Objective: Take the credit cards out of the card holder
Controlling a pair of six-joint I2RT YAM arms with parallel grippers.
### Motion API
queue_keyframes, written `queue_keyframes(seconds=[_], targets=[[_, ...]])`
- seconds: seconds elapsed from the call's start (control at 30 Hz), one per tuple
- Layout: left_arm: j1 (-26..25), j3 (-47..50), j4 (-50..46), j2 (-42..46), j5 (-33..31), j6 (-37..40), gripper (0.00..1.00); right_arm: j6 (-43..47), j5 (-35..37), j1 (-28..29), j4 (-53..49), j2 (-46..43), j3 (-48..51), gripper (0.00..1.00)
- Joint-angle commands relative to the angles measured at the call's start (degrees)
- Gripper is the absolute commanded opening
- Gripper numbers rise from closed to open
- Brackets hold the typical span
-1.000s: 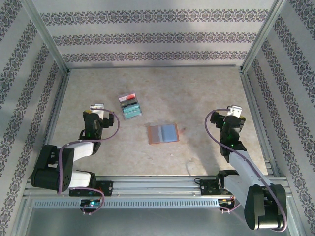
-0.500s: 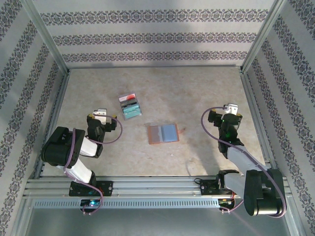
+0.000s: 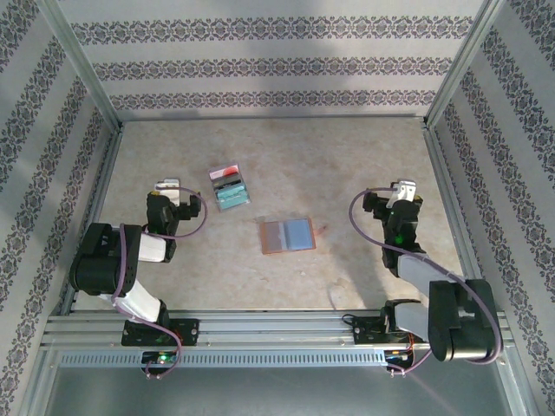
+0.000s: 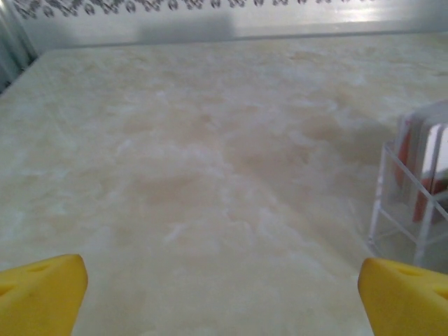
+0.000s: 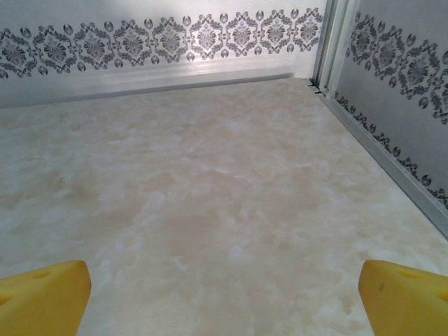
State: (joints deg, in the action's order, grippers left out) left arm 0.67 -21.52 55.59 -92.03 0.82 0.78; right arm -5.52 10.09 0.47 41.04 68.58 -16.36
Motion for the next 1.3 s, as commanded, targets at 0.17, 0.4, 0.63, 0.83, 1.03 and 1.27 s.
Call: queue_keyframes(seconds=[0.17, 0.4, 0.63, 0.83, 1.03, 1.27], targets=[[0.85, -0.98, -2.0, 0.89, 4.83, -0.96, 0.99, 1.11, -4.2, -0.56, 13.31, 10.76, -0.16, 0.98], [0.83, -0.85, -1.64, 0.89, 4.73, -0.97, 0.99, 1.01, -5.3, -0.65, 21.45, 19.3, -0.35, 0.98], [0.84, -0.81, -1.45, 0.8, 4.59, -0.98, 0.99, 2.79, -10.47, -0.65, 13.24, 19.01, -5.09, 0.98], [0.85, -0.81, -1.45, 0.8, 4.54, -0.95, 0.99, 4.04, -15.01, -0.82, 13.63, 19.09, -5.09, 0.98], [0.83, -0.78, -1.45, 0.8, 4.57, -0.95, 0.99, 4.13, -14.83, -0.82, 13.72, 19.05, -4.99, 0.98], [0.83, -0.81, -1.54, 0.8, 4.55, -0.95, 0.99, 4.11, -14.83, -0.82, 13.72, 19.05, -5.0, 0.98]])
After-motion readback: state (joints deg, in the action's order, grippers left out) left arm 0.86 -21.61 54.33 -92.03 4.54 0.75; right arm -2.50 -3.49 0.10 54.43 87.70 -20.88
